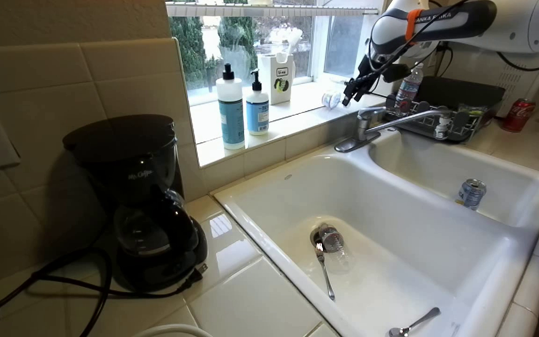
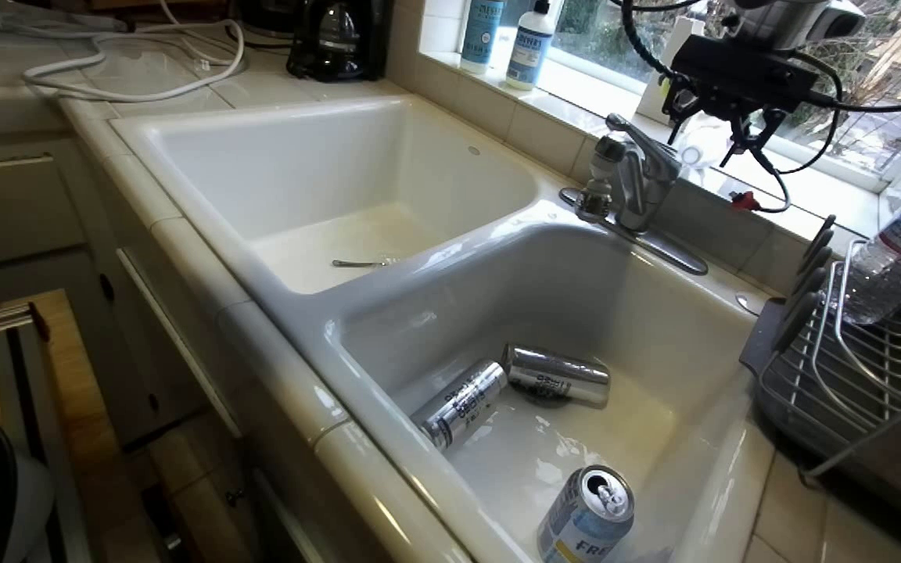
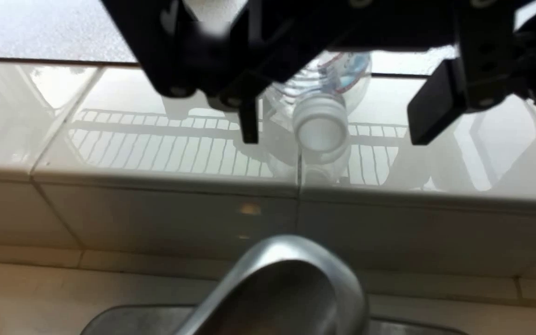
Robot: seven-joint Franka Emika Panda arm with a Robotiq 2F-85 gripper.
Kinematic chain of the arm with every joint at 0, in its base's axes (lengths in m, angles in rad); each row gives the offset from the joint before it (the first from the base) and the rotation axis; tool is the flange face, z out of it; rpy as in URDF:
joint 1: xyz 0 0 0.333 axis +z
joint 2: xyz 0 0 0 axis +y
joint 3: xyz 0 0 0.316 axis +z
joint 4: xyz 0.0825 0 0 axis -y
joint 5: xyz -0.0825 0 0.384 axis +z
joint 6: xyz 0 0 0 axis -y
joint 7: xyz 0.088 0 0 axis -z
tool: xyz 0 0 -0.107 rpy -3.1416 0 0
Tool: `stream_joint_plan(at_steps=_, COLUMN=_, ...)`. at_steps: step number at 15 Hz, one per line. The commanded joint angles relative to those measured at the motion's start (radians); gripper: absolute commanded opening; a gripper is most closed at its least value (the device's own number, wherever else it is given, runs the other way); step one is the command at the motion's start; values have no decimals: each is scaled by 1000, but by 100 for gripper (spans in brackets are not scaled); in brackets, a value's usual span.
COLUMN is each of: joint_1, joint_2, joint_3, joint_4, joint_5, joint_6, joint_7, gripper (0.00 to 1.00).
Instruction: Remove one bottle from the dish rack and put it on the windowsill
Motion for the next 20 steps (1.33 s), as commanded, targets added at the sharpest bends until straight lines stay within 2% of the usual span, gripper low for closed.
stream_joint_plan(at_steps=1, joint_1=23, joint_2=-112, joint_3=-25, joint_4=-141, joint_5=-17, joint_6=43, joint_7=48, gripper=100)
stream_joint_plan(at_steps=11, joint_1=17, joint_2=-492, joint_3=1, joint_4=-535, joint_5=17, joint_6=172, joint_7=-10, gripper=100)
stream_joint_plan(at_steps=17, joint_1=32, joint_2=-710, joint_3=23, joint_4=-798, joint_5=-38, joint_6=171, joint_7=70, gripper=100)
stream_joint_plan(at_steps=20, joint_1=59, joint_2=-820, joint_3=26, joint_4=-937, joint_5=-108, joint_6=258, joint_7=175, gripper=100)
